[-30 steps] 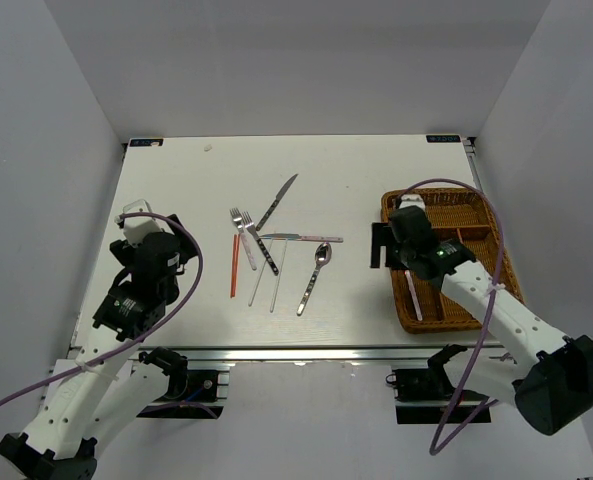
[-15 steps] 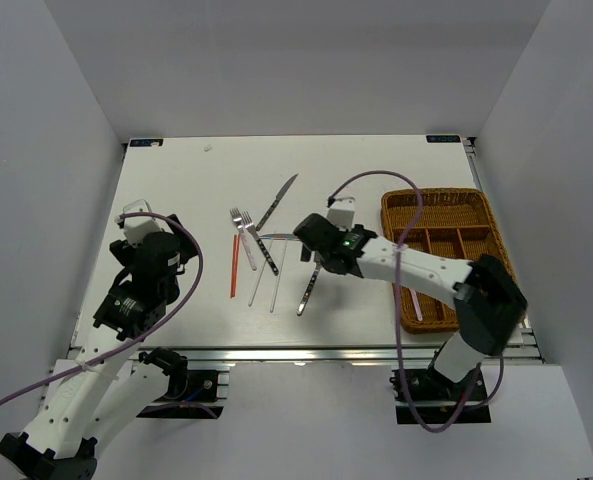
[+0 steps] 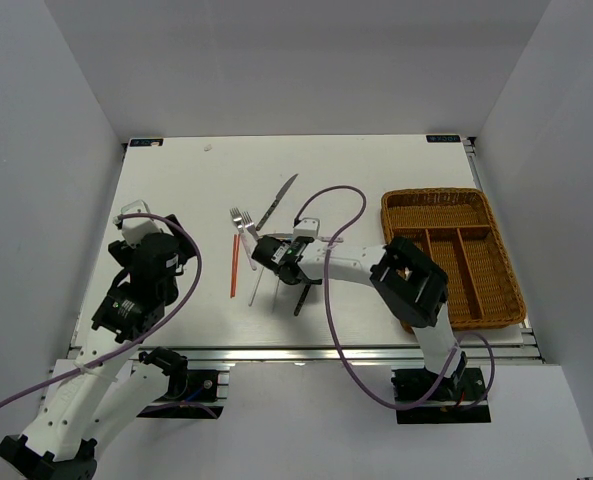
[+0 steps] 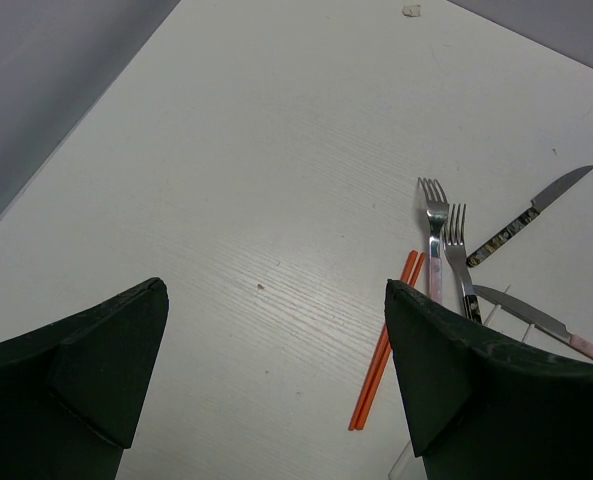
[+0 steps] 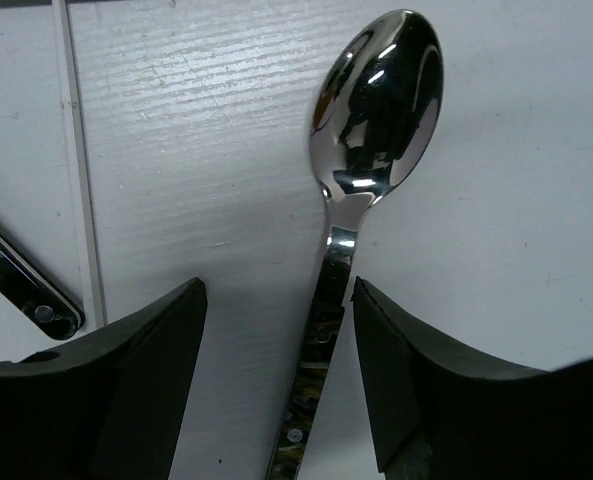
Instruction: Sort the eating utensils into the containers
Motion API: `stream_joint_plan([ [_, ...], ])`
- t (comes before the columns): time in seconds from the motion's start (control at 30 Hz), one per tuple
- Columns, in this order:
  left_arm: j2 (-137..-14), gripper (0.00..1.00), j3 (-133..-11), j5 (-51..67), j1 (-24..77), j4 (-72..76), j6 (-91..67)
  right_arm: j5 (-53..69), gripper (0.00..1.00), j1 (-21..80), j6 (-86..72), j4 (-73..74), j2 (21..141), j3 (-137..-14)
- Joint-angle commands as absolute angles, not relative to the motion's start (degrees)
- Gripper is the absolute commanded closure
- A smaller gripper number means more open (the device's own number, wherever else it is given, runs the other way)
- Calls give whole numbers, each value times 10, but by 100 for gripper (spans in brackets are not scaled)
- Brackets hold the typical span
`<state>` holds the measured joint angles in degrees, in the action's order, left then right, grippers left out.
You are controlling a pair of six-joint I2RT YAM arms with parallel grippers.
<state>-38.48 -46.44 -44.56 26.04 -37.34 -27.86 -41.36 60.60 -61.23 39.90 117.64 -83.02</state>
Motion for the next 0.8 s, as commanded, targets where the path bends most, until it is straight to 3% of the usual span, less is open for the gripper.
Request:
stream_joint_plan([
  [0.0, -380, 2, -463, -447, 259, -374, -277, -406, 34, 607, -643, 382, 1155, -801],
  [0.1, -379, 2, -462, -447, 258, -374, -277, -386, 40, 607, -636, 334, 1136, -760],
  [0.13, -381, 2, -463, -447, 258, -374, -277, -380, 46, 606, -633, 319, 1136, -753],
  [0.33, -380, 2, -462, -448, 259, -374, -277, -373, 50, 606, -657, 339, 1147, -739],
  [0.47, -381, 2, -462, -447, 258, -374, -277, -372, 69, 606, -664, 326, 1130, -707],
  [0.57, -381, 2, -462, -446, 258, -374, -277, -385, 77, 606, -666, 330, 1103, -690],
  [0.63, -381, 2, -462, -446, 259, -373, -277, -392, 96, 606, -642, 323, 1065, -680],
  [0.67, -381, 2, -463, -446, 258, -373, -277, -402, 100, 606, -634, 318, 1050, -675],
  [0.77, -383, 2, -462, -447, 258, -374, -277, -390, 100, 605, -515, 231, 971, -631],
])
